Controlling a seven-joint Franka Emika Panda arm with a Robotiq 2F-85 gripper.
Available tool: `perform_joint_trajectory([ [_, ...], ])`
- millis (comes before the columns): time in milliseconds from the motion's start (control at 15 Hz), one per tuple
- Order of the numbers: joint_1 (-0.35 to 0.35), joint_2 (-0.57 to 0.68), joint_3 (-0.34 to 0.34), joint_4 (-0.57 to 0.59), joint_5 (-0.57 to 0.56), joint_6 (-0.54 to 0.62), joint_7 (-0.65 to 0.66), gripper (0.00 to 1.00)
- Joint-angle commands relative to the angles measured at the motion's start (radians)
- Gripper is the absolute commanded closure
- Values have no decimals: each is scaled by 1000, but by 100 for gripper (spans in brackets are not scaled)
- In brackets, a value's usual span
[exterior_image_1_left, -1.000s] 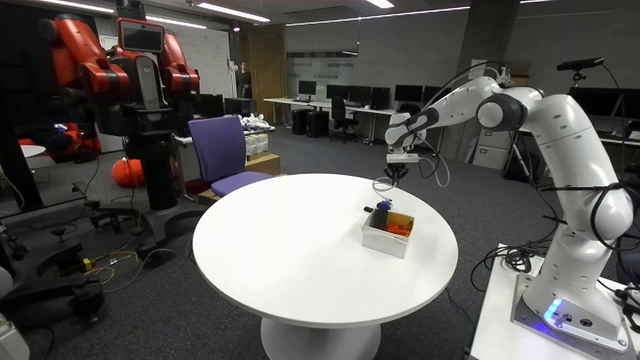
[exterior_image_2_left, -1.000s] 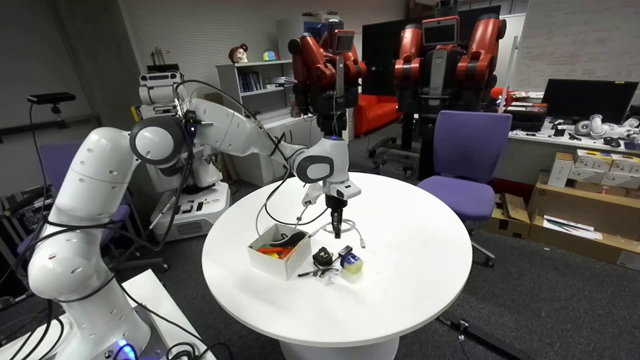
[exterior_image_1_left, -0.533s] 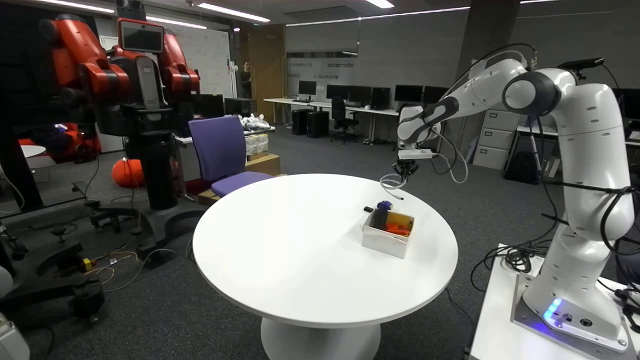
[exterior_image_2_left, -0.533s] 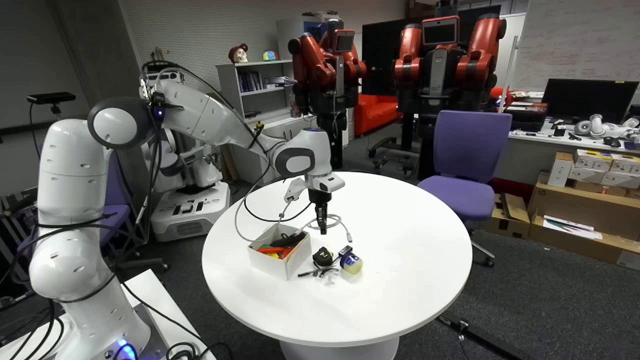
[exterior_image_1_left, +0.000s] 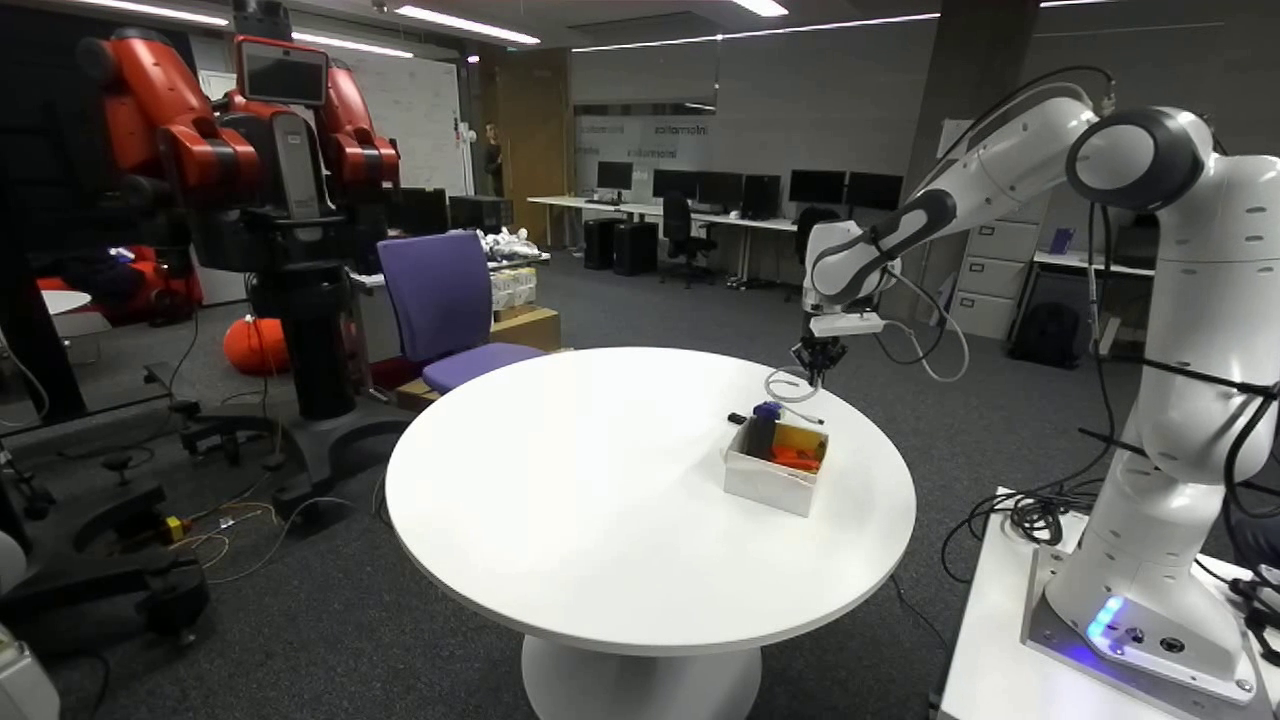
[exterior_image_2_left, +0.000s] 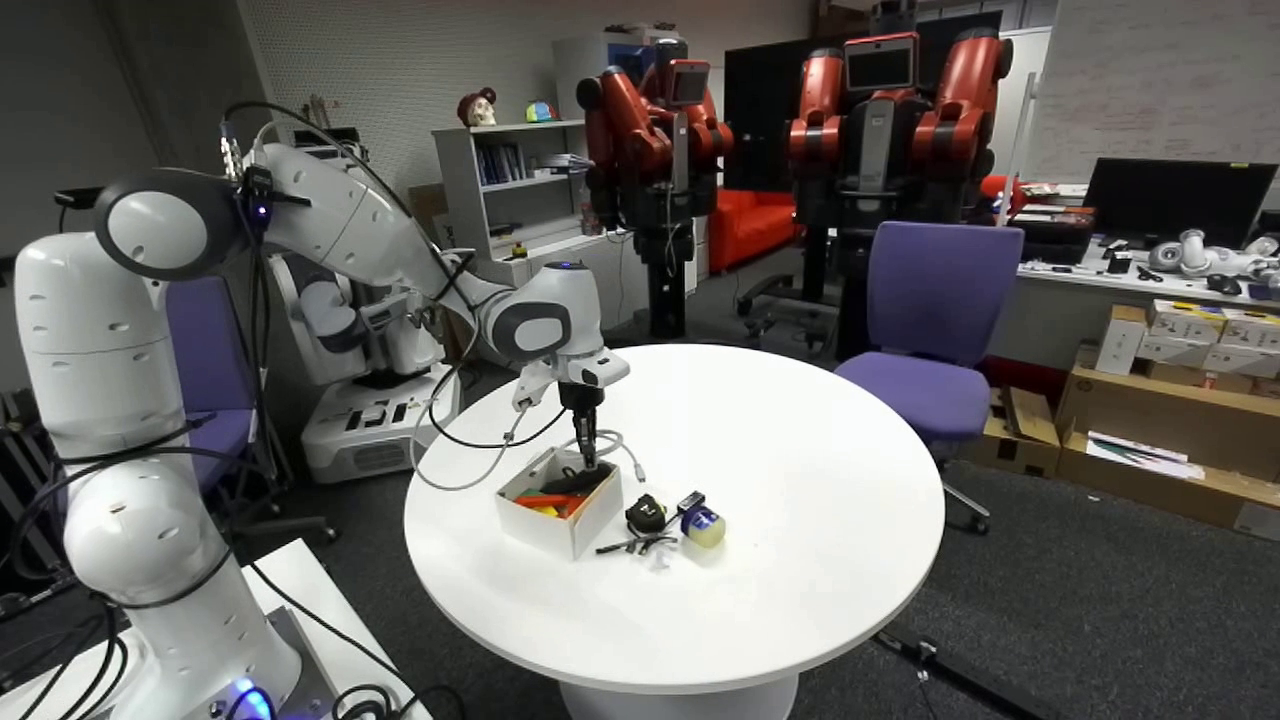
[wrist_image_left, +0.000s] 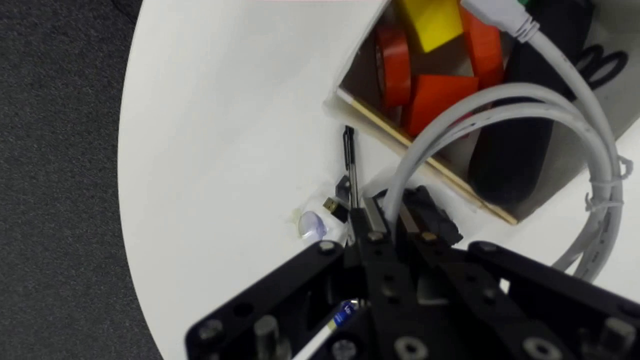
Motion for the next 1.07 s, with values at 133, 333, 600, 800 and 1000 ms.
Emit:
perform_joint_trajectory([
  [133, 16, -88, 31, -150, -80, 44, 17, 98],
  [333, 21, -97, 43, -188, -118, 56, 34, 98],
  [600, 30, -95, 52, -219, -151, 77, 53, 98],
  [800, 38, -84, 57, -227, -170, 96, 75, 98],
  [1000, 51, -73, 66, -225, -184, 120, 104, 98],
])
